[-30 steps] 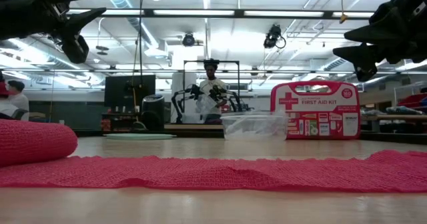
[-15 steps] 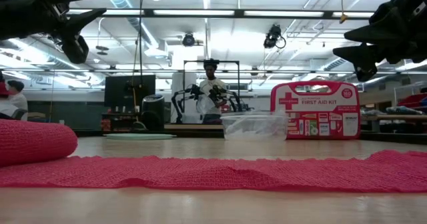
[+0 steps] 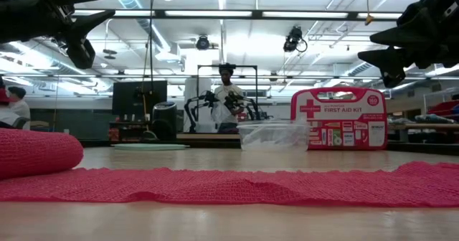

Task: Roll bandage
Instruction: Roll the red bandage

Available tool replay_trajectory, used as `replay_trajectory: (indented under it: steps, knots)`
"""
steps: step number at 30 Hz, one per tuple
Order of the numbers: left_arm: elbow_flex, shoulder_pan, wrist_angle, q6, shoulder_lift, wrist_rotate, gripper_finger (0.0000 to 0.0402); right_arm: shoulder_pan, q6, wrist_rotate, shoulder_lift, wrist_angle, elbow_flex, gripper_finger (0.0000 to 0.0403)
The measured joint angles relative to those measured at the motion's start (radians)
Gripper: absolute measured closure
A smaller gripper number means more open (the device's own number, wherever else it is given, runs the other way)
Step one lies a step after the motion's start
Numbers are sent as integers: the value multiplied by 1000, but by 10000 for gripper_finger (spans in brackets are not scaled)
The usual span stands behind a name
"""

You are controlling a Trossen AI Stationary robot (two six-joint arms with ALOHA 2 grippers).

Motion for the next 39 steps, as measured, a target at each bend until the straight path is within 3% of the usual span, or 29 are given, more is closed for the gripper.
replay_trajectory:
  steps: [39]
  knots:
    - [0,0,-7,54,0,8,275,0,0,3,0,0,0,206]
